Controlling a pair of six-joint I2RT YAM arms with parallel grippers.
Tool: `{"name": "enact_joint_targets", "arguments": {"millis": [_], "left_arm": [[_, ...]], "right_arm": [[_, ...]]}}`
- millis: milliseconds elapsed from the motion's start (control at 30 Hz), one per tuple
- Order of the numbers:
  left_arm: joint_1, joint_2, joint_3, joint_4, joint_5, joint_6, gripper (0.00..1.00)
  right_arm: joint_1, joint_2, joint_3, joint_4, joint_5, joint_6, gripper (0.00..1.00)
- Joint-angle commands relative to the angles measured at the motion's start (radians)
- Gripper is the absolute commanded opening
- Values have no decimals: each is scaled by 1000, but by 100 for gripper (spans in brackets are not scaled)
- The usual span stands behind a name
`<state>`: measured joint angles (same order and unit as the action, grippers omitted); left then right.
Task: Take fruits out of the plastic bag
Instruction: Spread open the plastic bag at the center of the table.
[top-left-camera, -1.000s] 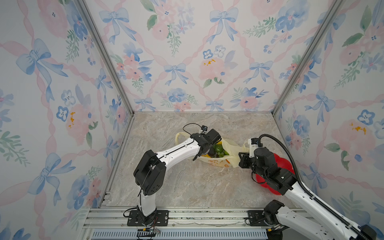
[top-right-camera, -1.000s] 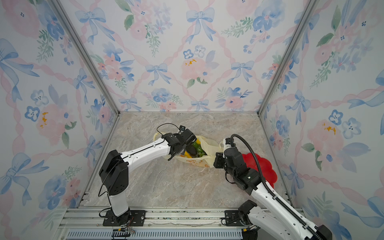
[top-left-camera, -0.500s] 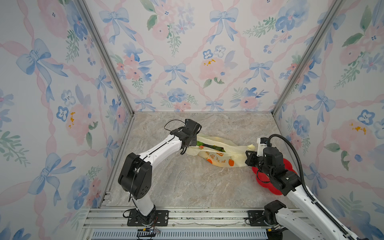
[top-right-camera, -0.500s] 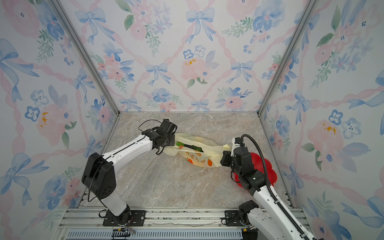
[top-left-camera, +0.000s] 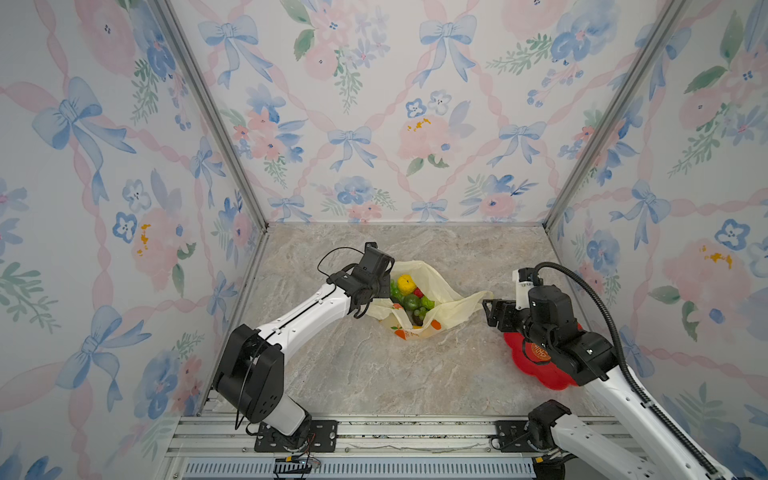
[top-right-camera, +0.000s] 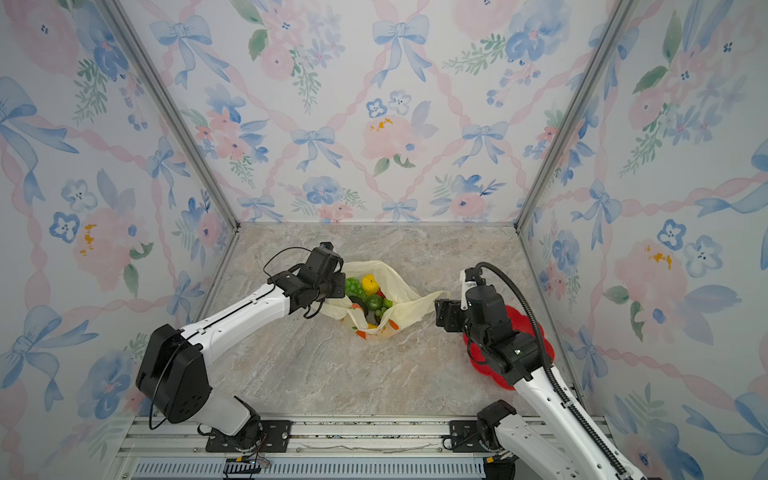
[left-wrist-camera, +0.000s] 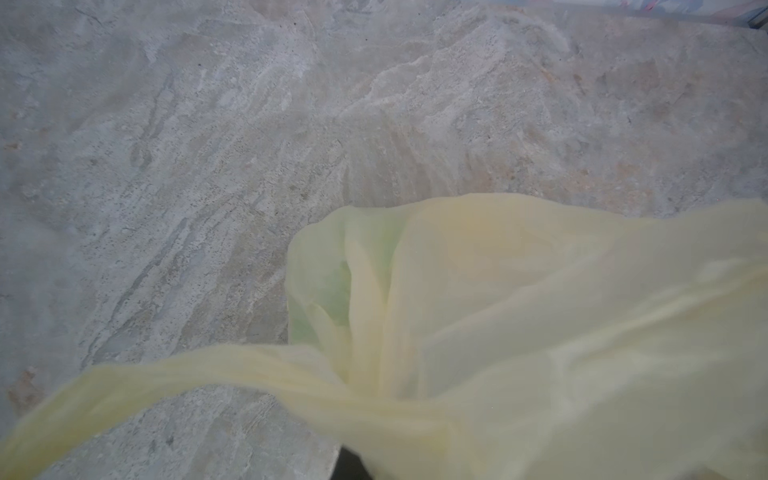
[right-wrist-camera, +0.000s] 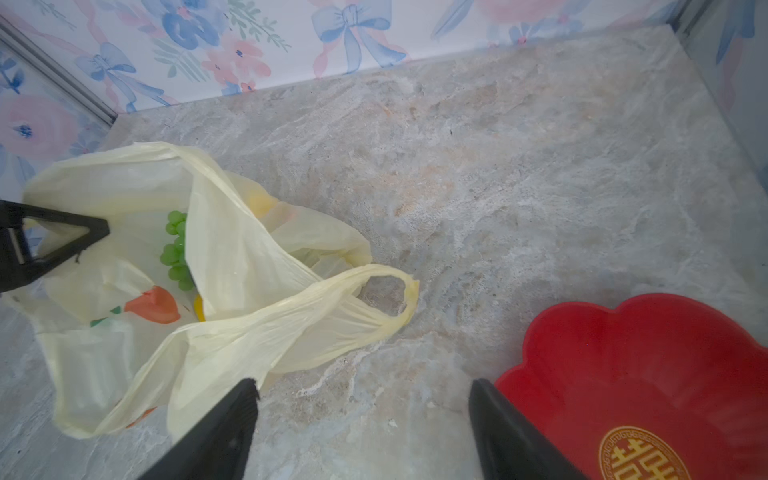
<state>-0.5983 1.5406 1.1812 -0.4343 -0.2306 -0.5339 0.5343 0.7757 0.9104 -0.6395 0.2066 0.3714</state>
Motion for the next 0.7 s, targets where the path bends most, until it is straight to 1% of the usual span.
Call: {"name": "enact_joint_targets", "arguments": {"millis": [0,67,133,233,367,433,567,667], "left_arm": [[-12,-9,-8,8,-13,18,0],[-15,-12,-11,9,-15,18,0],[-17,-13,-12,8,-13,18,0],[-23,-15,-12,8,-11,17,0],[-24,-28,-18,8,-10,18,0],[-24,-37,-25,10,-7,15,0],[-24,-54,-43,16,1,17,0],[-23,-69,-63,29,8,23,0]], "right_arm": [[125,-6,134,-221,200,-63,85],[204,35,192,-239,219,-55,85],[270,110,237,-227,231,-50,86],[329,272,316,-208,254,-51,89],[326,518,430,-200,223,-61,91],[292,613,473,-198,189,-57,91],[218,757,523,-168,101,-56,89],[193,848,566,-166,63,-63,87]]}}
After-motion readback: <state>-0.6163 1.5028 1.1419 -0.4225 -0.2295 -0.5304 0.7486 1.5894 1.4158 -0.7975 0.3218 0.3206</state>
